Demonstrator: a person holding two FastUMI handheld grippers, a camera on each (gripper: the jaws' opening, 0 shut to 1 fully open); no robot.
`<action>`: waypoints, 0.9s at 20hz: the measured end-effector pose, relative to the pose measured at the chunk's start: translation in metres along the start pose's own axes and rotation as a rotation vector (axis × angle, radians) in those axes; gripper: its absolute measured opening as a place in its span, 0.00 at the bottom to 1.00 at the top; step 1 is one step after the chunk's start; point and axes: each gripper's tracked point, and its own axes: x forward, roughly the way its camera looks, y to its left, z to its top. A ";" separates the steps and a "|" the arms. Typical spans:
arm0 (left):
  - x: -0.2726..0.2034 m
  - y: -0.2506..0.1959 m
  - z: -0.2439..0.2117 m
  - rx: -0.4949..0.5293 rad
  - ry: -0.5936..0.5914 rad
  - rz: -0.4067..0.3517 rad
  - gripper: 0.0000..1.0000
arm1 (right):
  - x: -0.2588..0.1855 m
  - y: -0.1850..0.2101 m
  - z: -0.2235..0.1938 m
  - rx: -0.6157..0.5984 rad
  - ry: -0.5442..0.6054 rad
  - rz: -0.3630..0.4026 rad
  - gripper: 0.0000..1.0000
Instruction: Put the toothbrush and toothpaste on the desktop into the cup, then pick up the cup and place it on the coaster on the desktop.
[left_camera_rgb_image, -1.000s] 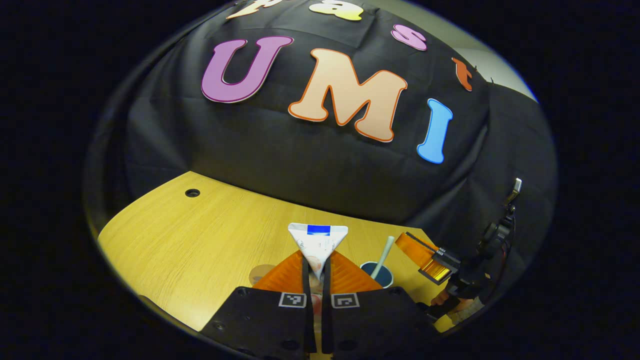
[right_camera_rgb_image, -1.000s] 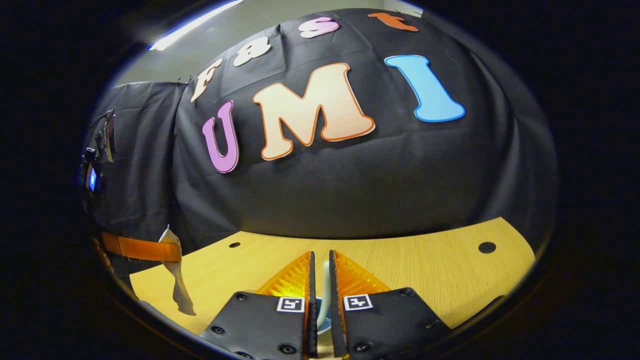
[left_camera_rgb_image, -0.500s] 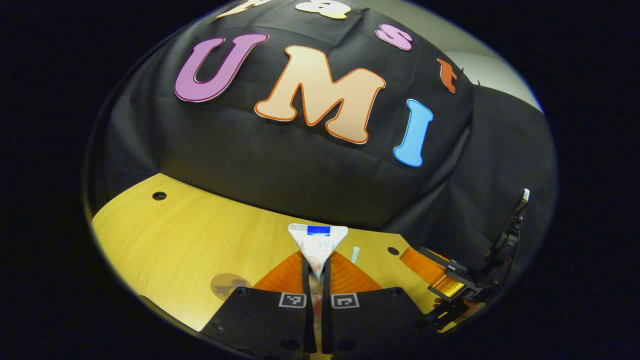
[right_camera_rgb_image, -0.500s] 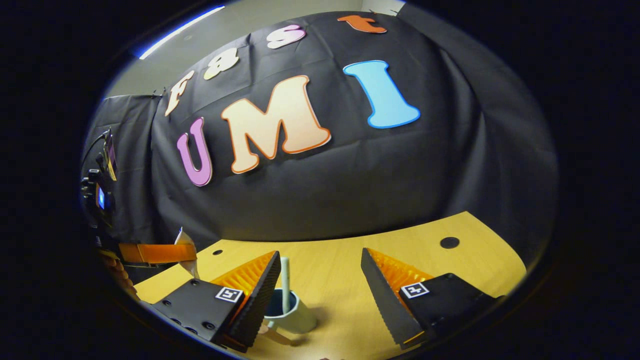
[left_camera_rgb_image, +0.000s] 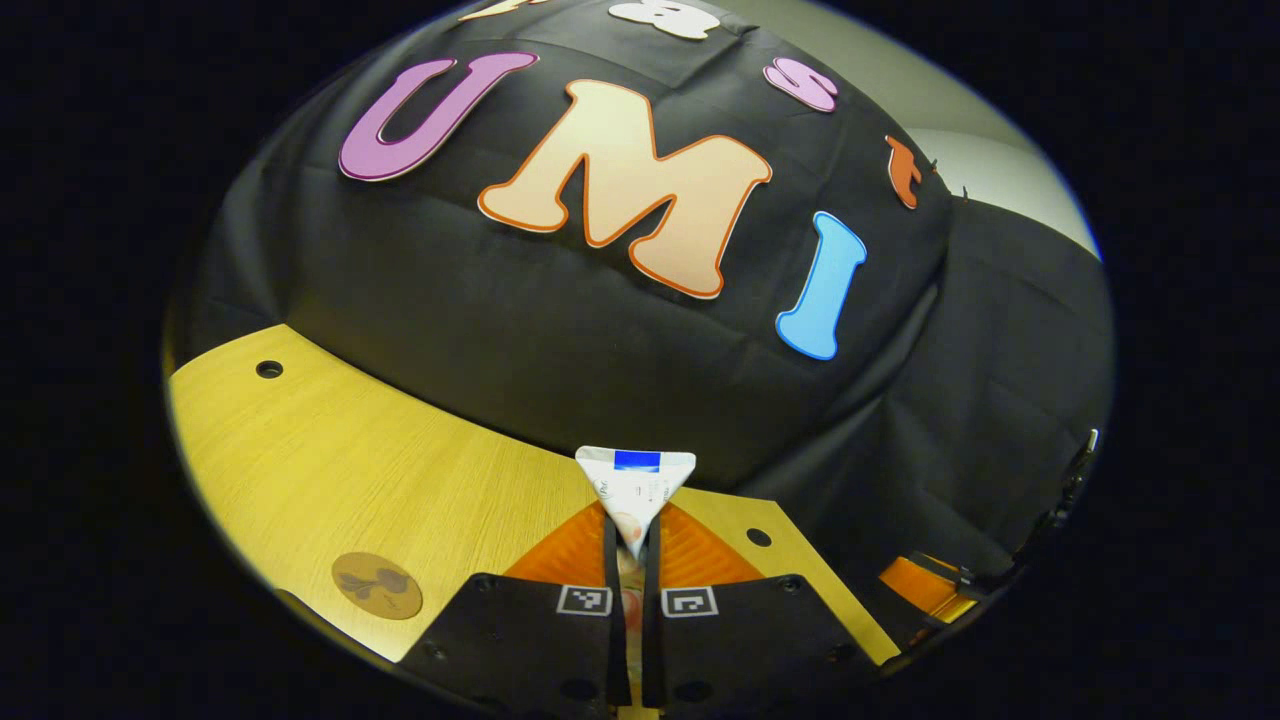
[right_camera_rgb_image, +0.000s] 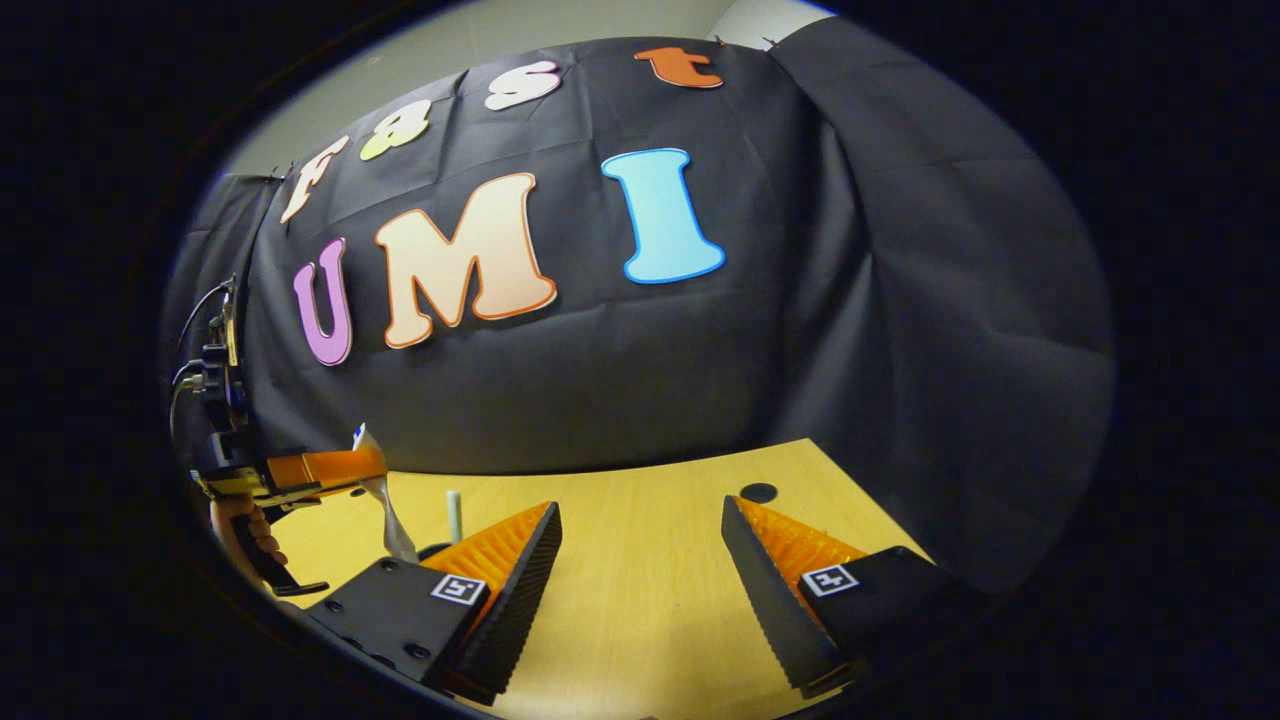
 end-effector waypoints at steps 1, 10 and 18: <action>0.004 -0.001 -0.002 0.007 -0.003 -0.001 0.04 | -0.003 -0.006 -0.001 0.003 0.003 -0.012 0.98; 0.016 -0.003 -0.037 0.038 0.041 0.002 0.09 | -0.008 -0.014 -0.007 0.014 0.004 -0.030 0.98; -0.001 -0.014 -0.041 0.053 0.053 -0.032 0.31 | -0.017 -0.010 -0.012 0.036 0.007 -0.021 0.98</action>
